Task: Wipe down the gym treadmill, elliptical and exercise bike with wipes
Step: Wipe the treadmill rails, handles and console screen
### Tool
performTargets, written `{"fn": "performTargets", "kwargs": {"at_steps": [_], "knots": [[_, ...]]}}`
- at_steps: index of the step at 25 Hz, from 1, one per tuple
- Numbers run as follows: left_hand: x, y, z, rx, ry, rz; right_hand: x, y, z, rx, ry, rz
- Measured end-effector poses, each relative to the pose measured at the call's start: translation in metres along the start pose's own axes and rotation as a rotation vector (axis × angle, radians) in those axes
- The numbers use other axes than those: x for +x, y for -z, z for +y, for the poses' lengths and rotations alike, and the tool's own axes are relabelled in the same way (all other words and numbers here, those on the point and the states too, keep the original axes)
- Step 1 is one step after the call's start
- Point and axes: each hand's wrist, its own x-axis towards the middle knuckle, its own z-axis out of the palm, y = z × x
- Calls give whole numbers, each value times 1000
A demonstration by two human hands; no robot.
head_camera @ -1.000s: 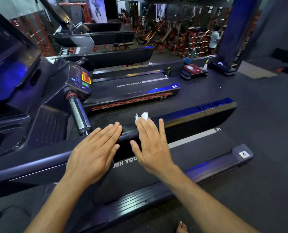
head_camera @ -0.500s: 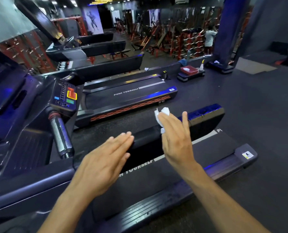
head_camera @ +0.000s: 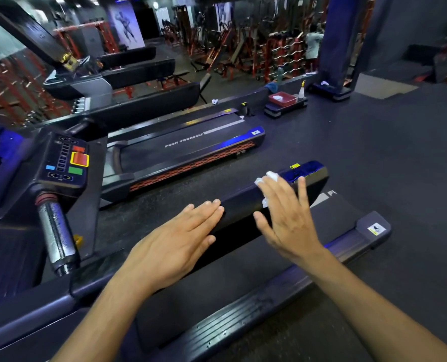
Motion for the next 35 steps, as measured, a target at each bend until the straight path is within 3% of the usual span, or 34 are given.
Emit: {"fn": "performTargets", "kwargs": {"at_steps": [3, 7, 9, 12, 15, 17, 19, 24, 30, 32, 35], "knots": [[0, -1, 0, -38, 4, 3, 2, -2, -11, 96, -84, 14], [0, -1, 0, -80, 17, 9, -7, -10, -57, 165, 62, -40], [0, 0, 1, -94, 14, 4, -5, -7, -45, 125, 135, -35], [-1, 0, 2, -86, 8, -3, -1, -3, -2, 55, 96, 49], [0, 6, 3, -237, 41, -1, 3, 3, 35, 115, 83, 89], [8, 16, 8, -348, 18, -34, 10, 10, 41, 164, 47, 168], [28, 22, 16, -311, -66, -35, 16, 13, 31, 166, 1, 213], [81, 5, 32, -263, -174, -56, -1, 0, 29, 52, 136, -20], [87, -3, 30, -183, -212, -74, 12, 12, 108, -3, -154, -19], [88, -4, 30, -194, -202, -65, 12, 9, 88, 13, -171, 29], [88, -4, 31, -207, -191, -61, 4, 0, 42, 75, -26, 0]]}}
